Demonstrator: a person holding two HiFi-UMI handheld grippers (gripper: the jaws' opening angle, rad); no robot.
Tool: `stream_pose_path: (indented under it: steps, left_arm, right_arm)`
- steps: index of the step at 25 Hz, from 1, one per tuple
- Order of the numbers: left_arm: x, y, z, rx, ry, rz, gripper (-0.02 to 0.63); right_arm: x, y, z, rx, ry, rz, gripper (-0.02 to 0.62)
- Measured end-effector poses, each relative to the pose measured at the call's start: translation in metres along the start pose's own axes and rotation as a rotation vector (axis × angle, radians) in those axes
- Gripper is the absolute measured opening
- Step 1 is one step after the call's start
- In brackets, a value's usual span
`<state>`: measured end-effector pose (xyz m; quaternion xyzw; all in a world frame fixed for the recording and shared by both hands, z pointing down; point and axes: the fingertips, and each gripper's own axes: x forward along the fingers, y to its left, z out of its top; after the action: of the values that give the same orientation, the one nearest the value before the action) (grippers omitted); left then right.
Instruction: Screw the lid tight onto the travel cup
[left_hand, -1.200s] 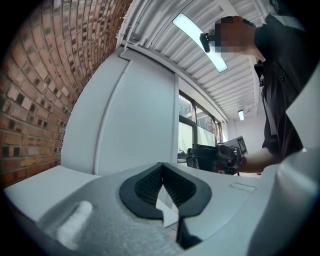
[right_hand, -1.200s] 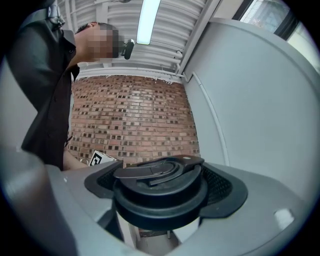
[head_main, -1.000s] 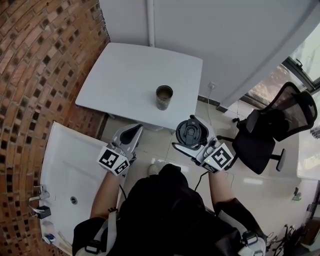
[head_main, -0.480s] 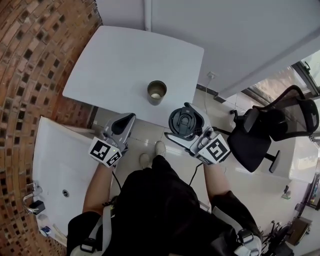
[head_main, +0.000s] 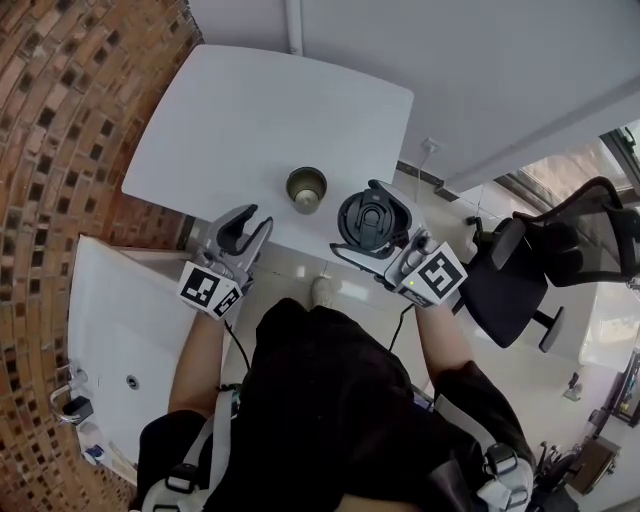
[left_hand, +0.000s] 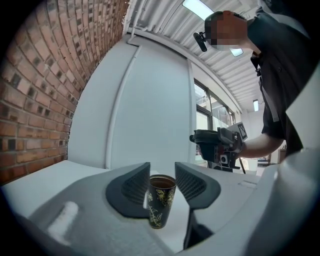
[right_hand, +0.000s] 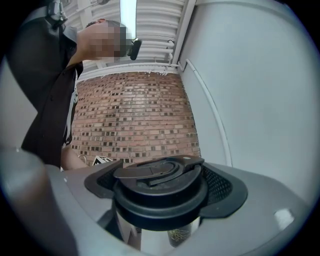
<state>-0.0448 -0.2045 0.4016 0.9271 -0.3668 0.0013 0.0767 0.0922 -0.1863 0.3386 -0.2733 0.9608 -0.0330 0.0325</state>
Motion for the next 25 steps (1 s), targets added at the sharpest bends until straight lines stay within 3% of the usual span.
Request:
stream_pose_path:
  steps: [2, 5, 8, 10, 16, 25]
  left_arm:
    - [0.006, 0.001, -0.005, -0.008, -0.007, 0.005, 0.292]
    - [0.024, 0.002, -0.030, -0.014, 0.054, -0.032, 0.371]
    - [0.042, 0.009, -0.073, 0.030, 0.169, -0.081, 0.371]
    - [0.047, 0.006, -0.094, 0.037, 0.200, -0.105, 0.373]
    - [0.065, 0.012, -0.132, -0.020, 0.213, -0.149, 0.400]
    - [0.099, 0.011, -0.158, 0.061, 0.227, -0.224, 0.417]
  right_arm:
    - [0.005, -0.003, -0.002, 0.009, 0.013, 0.021, 0.489]
    - [0.013, -0.011, -0.008, 0.024, 0.029, 0.019, 0.489]
    - [0.024, -0.021, -0.020, 0.028, 0.030, 0.018, 0.489]
    - [0.027, -0.020, -0.030, 0.052, 0.043, 0.031, 0.489]
    - [0.029, -0.026, -0.051, 0.099, 0.041, 0.003, 0.489]
    - [0.038, -0.037, -0.069, 0.122, 0.048, -0.015, 0.489]
